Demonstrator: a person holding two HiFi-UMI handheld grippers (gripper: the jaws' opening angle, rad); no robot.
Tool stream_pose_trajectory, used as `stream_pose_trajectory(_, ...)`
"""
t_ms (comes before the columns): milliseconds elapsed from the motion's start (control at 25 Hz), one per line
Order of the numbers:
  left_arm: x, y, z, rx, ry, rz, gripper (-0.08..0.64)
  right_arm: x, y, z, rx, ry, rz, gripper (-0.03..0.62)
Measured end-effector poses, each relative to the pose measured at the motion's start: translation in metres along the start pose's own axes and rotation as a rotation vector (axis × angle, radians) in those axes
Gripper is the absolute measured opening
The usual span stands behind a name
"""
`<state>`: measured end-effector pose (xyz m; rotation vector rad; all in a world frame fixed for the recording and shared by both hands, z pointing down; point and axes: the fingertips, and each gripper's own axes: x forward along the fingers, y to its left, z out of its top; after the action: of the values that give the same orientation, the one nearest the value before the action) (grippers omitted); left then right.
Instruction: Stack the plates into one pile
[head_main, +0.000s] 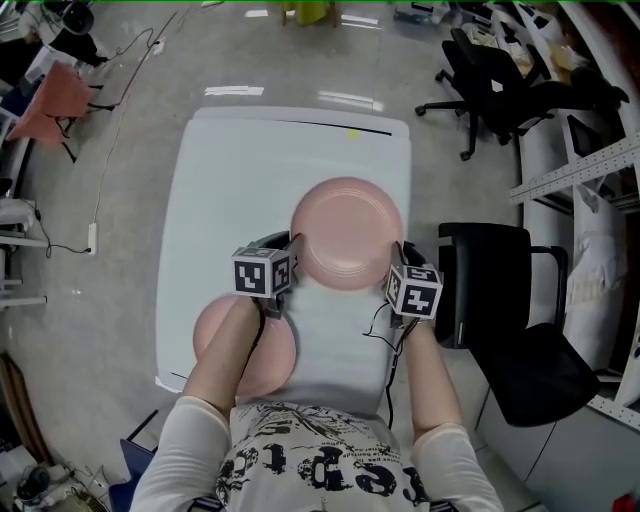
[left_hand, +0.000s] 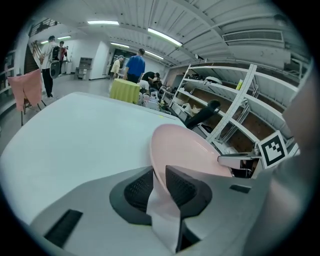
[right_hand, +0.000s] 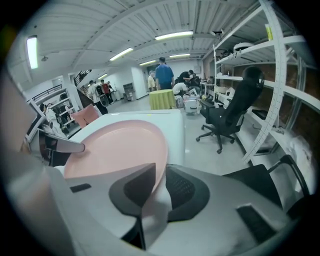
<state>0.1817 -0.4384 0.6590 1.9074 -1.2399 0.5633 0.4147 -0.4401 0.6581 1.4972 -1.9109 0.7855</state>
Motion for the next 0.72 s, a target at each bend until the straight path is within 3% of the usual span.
stream_pose_trajectory(400,-0.059,-0.041,0.005,0.038,-0.081,-0.021,0.093,-0.067,0.003,0.003,0.017,-0.071,-0.022,0.066)
stream_pose_trajectory(720,-0.138,-0.035,-0.012,0.061,-0.143,-0.074,0.094,-0.131,0.055,-0.005,0.109,-0.150,-0.019,0.052)
